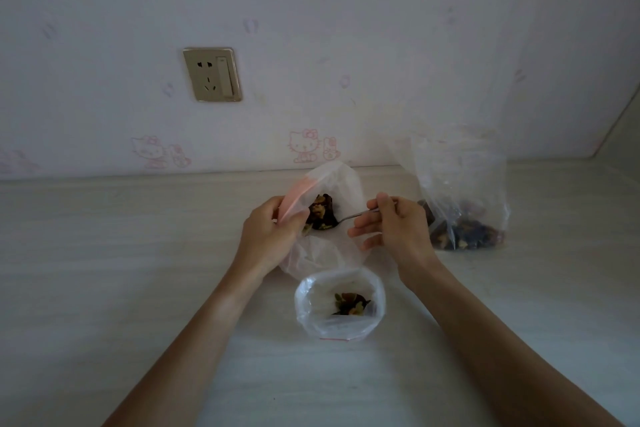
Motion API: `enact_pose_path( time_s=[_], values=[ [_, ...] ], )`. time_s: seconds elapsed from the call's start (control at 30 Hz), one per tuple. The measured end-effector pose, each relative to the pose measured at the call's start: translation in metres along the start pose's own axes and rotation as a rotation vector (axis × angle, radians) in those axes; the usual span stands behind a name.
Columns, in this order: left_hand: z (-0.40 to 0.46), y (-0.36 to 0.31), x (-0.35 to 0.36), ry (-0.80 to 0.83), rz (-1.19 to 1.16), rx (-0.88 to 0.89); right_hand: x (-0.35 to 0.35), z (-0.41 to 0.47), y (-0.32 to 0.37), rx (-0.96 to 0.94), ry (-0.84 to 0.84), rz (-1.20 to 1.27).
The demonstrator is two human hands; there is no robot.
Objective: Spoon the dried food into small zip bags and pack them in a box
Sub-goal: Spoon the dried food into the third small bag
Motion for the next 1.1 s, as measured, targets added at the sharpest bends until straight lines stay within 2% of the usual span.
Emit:
enact_pose_path(
  time_s=[0.23, 0.67, 0.93, 1.1],
  values=[
    [0.006, 0.002, -0.002, -0.031, 0.151, 0.112, 0.012, -0.004, 0.004, -0.041, 0.083, -0.034],
    [0.007, 0.007, -0.010, -0.040, 0.000, 0.130, -0.003, -0.004, 0.007, -0.071, 0.079, 0.067],
    [-0.006, -0.003, -0.028, -0.082, -0.081, 0.086, 0.002, -0.015, 0.029, -0.174, 0.164, 0.091],
    [-0.028, -0.017, -0.047, -0.134, 0.074, 0.190, -0.007, -0.030, 0.042, -0.173, 0.197, 0.105]
  ],
)
Point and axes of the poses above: each hand's wrist, its own z-axis towards the middle knuckle, its own x-axis out of the palm, y = z × x, the point moved 7 cm from there along z, towards the middle knuckle
